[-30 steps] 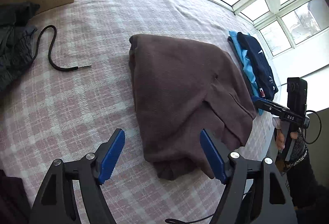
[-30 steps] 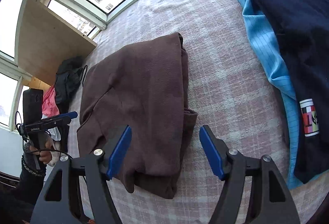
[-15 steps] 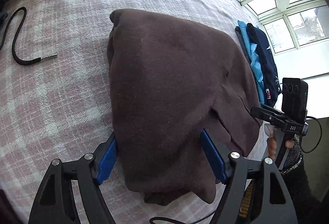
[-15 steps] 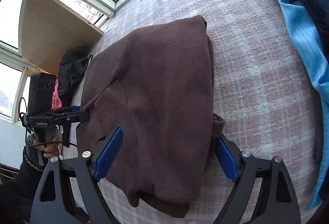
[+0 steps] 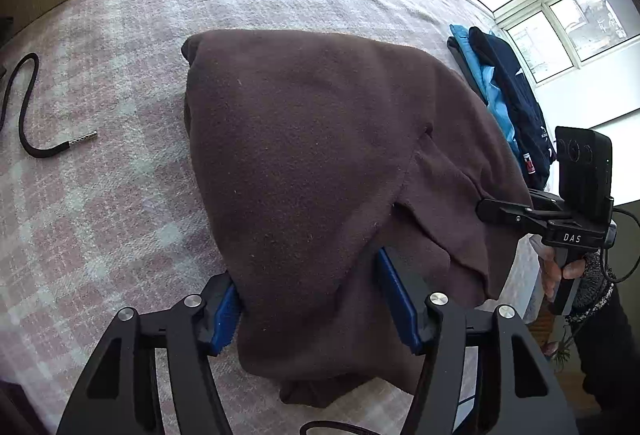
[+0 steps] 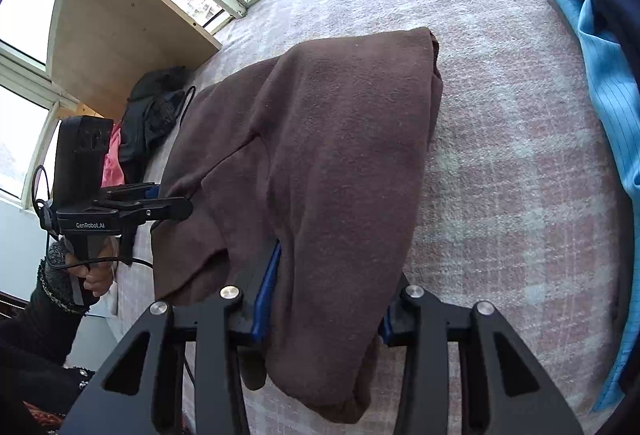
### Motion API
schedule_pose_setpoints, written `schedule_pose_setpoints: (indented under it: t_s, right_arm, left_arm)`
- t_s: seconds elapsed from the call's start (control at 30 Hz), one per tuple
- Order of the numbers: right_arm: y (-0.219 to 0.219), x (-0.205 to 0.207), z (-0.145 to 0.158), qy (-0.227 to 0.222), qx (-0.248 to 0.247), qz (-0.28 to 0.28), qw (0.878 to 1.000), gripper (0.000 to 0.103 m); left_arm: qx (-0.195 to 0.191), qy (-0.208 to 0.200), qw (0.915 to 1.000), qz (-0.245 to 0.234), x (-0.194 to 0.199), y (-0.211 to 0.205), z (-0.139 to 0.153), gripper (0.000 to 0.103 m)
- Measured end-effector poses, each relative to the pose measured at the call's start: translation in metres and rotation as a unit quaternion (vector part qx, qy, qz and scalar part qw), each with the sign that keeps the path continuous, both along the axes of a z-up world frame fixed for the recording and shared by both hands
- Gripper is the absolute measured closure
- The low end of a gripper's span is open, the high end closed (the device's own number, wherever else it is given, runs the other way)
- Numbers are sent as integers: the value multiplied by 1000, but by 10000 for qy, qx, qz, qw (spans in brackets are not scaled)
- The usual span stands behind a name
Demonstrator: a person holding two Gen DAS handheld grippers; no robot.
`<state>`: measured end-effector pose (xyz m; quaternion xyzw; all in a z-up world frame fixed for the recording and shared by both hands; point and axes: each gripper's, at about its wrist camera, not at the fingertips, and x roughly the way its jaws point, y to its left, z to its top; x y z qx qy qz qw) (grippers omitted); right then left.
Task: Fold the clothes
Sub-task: 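Grasp the folded brown fleece bundle end with both grippers, then lift and carry the fleece bundle onto the navy and blue clothes stack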
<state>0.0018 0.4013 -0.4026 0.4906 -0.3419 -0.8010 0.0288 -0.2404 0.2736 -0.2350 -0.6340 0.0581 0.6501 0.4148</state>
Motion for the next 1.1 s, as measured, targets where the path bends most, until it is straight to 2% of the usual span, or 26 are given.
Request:
schedule_pose_setpoints:
  t_s: [0.03, 0.07, 0.17, 0.23, 0.3, 0.37, 0.43, 0.53, 0.6, 0.67, 0.7, 0.77, 0.8, 0.83, 0.9, 1.1]
  right_arm:
    - [-1, -1, 1, 29, -20, 19, 10000, 64]
    - [-4, -4, -1, -52, 70, 49, 9999, 59]
    - [-11, -12, -12, -319, 329, 62, 9989, 51]
    - [-14, -13, -15, -267, 277, 28, 9993, 53]
    - [-18, -14, -10, -116, 156, 43, 9998, 63]
    - [-26, -17, 0, 108, 55, 119, 9999, 65]
    - [-41, -25, 7, 209, 172, 274, 9993, 66]
    - [-58, -40, 8, 138, 525, 469, 9974, 66]
    - [-59, -46, 3, 18, 533, 427, 9977, 66]
    - [-60, -45, 6, 9, 574, 389, 9976, 66]
    - [-59, -43, 7, 12, 543, 321, 9980, 66]
    - [-56, -36, 13, 121, 394, 146, 9990, 67]
    - [-55, -32, 16, 182, 314, 57, 9993, 68]
    - [-53, -27, 22, 268, 222, -42, 9994, 68]
    - [-50, -14, 37, 455, 104, -205, 9987, 68]
    - [-44, 29, 94, 975, 195, -477, 9939, 68]
  left_arm:
    - [29, -13, 10000, 42, 0, -2, 3, 49]
    - [58, -13, 10000, 69, 1, -4, 6, 50]
    - [33, 118, 9999, -27, 3, -4, 10, 49]
    - [-47, 30, 10000, -44, 1, -1, 0, 43]
    - [40, 31, 10000, -23, 2, -1, -1, 42]
    - [203, 32, 9998, -18, 4, -1, 2, 47]
    - [420, -1, 9991, -20, 5, -2, 8, 59]
    - [716, -44, 9974, -69, 8, -1, 20, 62]
    - [716, 42, 9973, -134, 10, 5, 22, 62]
    - [414, 133, 9990, -119, 9, 8, 11, 58]
    - [299, 124, 9994, -136, 7, 9, 4, 51]
    - [422, -146, 9990, 15, 0, 4, -5, 51]
    - [536, -252, 9982, 68, -2, 2, -6, 56]
    - [592, -207, 9980, 12, -1, 3, -1, 62]
    - [737, -69, 9972, -124, 3, 5, 14, 65]
    - [1365, 161, 9899, -343, 16, 2, 79, 66]
